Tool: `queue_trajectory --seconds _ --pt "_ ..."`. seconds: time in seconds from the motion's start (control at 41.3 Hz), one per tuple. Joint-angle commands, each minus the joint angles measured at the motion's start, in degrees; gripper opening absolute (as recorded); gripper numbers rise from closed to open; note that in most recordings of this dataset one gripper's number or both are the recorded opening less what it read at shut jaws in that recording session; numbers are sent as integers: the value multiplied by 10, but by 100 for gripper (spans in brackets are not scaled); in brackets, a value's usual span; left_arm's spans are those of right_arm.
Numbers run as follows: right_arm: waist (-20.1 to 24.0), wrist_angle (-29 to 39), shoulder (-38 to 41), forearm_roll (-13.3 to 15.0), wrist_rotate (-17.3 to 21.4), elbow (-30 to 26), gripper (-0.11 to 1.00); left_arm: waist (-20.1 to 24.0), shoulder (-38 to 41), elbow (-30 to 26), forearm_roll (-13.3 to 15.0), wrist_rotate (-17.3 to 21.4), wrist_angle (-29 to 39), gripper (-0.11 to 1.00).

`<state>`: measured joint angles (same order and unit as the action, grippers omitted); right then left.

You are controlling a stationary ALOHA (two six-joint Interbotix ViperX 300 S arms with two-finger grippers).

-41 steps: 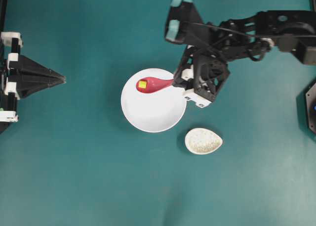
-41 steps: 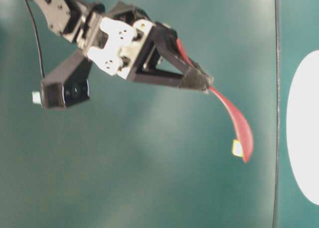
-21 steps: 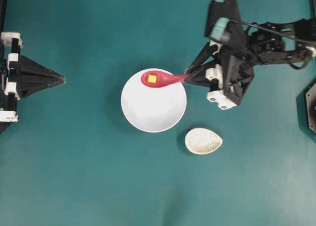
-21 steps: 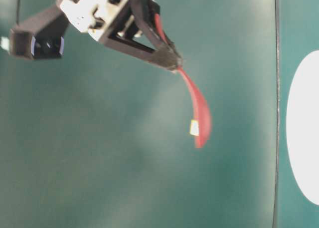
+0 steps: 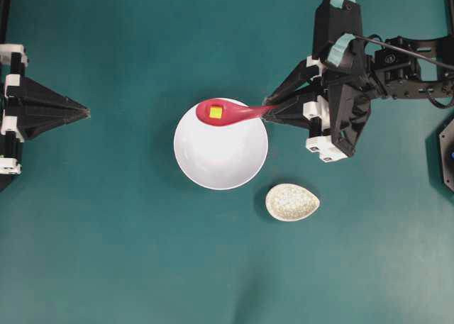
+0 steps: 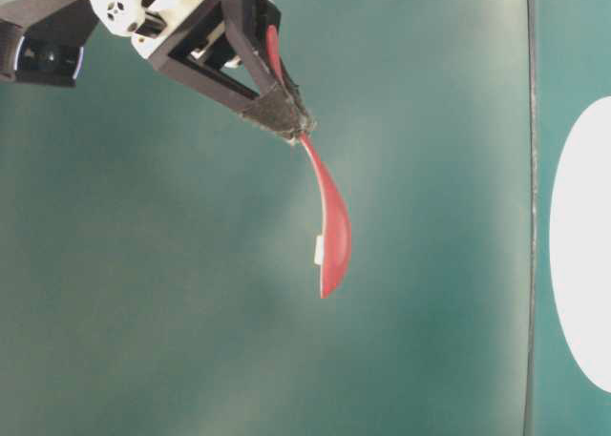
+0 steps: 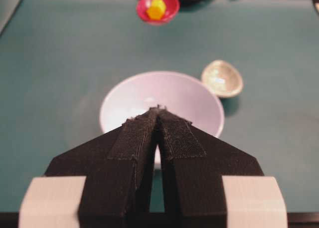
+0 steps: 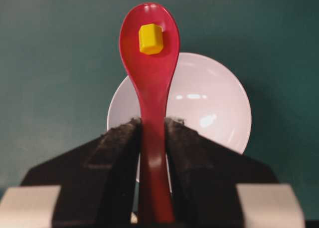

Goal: Scoop the yellow hexagonal prism block from the bowl with a spoon using the right arm.
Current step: 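Lift the spoon with the yellow block up out of the bowl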

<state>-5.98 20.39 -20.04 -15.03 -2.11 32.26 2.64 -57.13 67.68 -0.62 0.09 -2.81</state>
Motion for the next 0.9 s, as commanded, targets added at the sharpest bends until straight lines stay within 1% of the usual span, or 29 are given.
queue_trajectory --seconds 0.0,0.871 --pt "1 -4 -11 1 -1 -7 24 1 3 -17 -2 0 -1 0" --pt "1 -4 -11 1 0 -6 24 1 3 -15 -2 4 -1 0"
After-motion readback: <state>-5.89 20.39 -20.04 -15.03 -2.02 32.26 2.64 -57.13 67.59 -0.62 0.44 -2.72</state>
